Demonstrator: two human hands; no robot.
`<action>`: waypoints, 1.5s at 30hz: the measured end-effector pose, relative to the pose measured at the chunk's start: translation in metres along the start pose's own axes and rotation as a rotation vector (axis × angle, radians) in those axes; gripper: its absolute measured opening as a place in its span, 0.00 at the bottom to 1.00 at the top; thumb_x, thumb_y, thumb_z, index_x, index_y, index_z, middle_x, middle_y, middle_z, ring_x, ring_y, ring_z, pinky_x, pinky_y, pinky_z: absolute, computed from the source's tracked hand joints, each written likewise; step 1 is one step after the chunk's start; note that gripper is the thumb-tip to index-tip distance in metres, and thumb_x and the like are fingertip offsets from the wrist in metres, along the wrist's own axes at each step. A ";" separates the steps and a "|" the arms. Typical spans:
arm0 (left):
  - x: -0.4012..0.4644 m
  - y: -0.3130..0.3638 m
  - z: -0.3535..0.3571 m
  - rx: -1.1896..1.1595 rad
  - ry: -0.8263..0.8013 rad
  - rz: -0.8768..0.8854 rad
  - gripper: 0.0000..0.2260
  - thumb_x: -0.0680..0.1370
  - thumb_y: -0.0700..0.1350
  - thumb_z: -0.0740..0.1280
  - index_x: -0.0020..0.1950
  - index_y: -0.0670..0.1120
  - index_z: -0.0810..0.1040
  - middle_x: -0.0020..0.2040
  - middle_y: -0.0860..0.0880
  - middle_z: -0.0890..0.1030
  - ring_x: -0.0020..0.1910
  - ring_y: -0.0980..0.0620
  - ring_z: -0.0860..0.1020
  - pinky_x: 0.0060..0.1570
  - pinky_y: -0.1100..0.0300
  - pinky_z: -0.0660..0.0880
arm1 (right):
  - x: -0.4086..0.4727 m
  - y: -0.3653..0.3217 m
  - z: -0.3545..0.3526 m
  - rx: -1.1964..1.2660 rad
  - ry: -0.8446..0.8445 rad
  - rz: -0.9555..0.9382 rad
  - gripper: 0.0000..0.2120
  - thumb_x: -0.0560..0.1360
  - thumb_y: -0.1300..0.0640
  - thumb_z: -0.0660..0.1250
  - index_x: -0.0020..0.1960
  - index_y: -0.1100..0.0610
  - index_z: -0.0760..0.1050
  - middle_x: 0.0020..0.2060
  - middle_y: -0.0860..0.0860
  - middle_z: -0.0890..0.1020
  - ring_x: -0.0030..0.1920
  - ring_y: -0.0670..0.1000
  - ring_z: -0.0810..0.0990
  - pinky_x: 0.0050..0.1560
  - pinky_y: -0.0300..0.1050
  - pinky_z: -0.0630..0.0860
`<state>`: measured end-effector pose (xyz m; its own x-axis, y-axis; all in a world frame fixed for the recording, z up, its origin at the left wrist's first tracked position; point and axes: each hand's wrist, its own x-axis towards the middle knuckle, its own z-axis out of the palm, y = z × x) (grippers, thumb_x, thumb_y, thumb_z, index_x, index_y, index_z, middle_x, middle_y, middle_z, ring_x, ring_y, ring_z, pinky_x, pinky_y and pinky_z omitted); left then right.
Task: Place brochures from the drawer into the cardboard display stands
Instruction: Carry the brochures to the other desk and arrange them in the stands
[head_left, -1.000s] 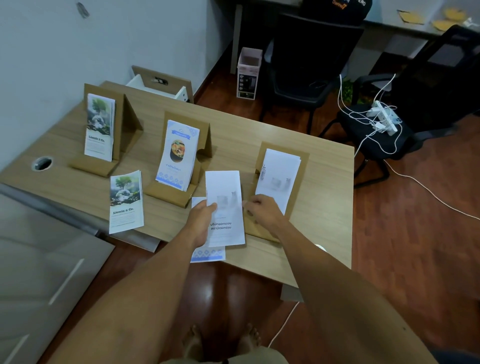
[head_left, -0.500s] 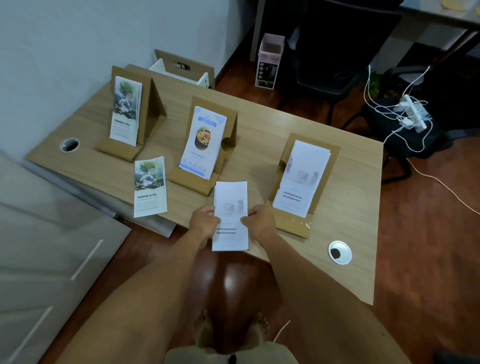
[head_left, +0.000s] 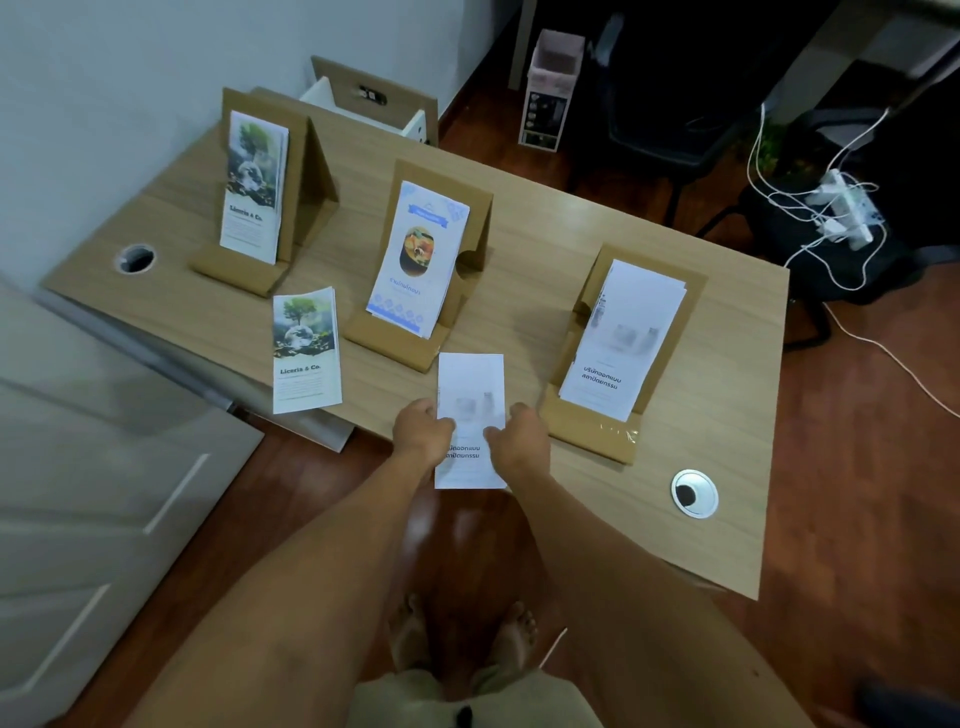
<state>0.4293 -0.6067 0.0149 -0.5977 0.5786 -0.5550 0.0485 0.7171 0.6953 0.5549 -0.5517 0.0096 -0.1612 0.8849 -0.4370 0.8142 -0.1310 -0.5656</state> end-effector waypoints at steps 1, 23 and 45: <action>0.000 0.002 0.000 -0.005 0.010 -0.002 0.13 0.72 0.37 0.67 0.33 0.45 0.65 0.34 0.49 0.71 0.33 0.49 0.69 0.33 0.58 0.65 | 0.000 -0.001 0.001 0.015 0.000 0.011 0.11 0.74 0.57 0.70 0.44 0.57 0.67 0.41 0.54 0.75 0.39 0.56 0.75 0.39 0.47 0.74; -0.005 0.000 0.008 -0.247 0.034 -0.087 0.04 0.75 0.34 0.69 0.46 0.42 0.82 0.46 0.43 0.85 0.43 0.45 0.82 0.47 0.51 0.81 | 0.000 0.006 -0.009 0.123 -0.016 0.046 0.15 0.70 0.63 0.66 0.33 0.54 0.61 0.28 0.49 0.67 0.31 0.54 0.66 0.32 0.46 0.65; 0.021 0.012 -0.148 -0.522 0.183 -0.002 0.10 0.76 0.37 0.71 0.57 0.44 0.80 0.43 0.46 0.83 0.35 0.50 0.80 0.32 0.59 0.78 | -0.009 -0.136 0.022 0.571 -0.347 -0.052 0.09 0.72 0.70 0.60 0.45 0.62 0.78 0.42 0.57 0.83 0.40 0.54 0.80 0.39 0.47 0.77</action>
<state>0.2990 -0.6438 0.0793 -0.7286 0.4671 -0.5009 -0.3288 0.4031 0.8541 0.4334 -0.5517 0.0745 -0.4399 0.7138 -0.5450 0.3931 -0.3927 -0.8315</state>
